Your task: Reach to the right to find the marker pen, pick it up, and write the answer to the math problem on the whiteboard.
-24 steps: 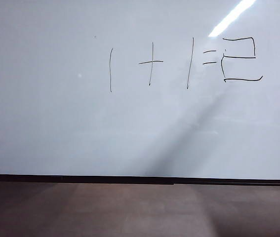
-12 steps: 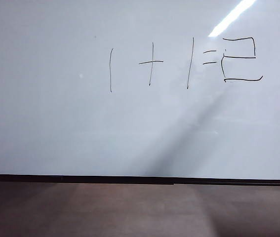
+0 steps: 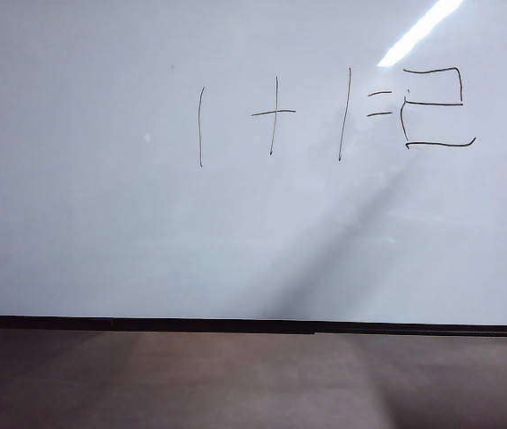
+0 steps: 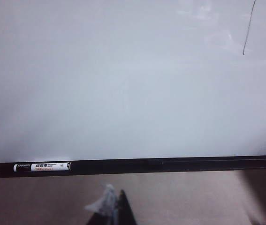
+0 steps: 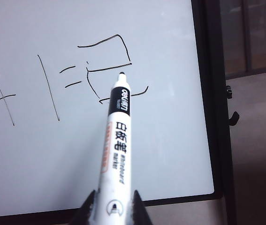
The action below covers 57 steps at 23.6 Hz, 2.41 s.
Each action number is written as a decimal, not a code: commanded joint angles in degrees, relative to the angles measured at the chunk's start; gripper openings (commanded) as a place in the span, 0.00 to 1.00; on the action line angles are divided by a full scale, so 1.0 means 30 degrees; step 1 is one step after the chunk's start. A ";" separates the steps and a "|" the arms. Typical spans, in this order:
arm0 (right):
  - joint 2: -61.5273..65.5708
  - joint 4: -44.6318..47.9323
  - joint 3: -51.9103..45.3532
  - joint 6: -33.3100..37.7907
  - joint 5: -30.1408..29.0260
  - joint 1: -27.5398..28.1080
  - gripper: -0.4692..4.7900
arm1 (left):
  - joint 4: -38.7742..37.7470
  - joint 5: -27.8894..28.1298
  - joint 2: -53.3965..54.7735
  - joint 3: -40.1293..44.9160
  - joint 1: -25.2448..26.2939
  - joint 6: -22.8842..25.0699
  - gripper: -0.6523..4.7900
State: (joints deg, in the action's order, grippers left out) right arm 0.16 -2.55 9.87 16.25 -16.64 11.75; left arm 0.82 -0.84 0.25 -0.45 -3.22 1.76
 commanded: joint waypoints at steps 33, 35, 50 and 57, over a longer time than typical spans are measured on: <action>-0.0007 0.0211 0.0087 0.0007 0.0000 -0.0029 0.08 | 0.0459 0.0051 -0.0007 -0.0015 0.0029 0.0117 0.11; -0.0007 0.0211 0.0087 -0.0750 0.0022 -0.0029 0.08 | 0.0459 0.0051 -0.0007 -0.0015 0.0029 0.0117 0.11; -0.0007 0.0954 -0.1566 -0.3912 0.4787 -0.4685 0.08 | 0.0459 0.0051 -0.0007 -0.0015 0.0029 0.0117 0.11; -0.0015 0.1501 -0.3169 -0.3934 0.5617 -0.5020 0.08 | 0.0452 0.0051 -0.0007 -0.0015 0.0022 0.0124 0.11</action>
State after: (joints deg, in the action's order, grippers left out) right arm 0.27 0.67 0.47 4.64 -0.05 -3.27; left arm 1.45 -0.84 0.25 -0.45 -3.20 1.89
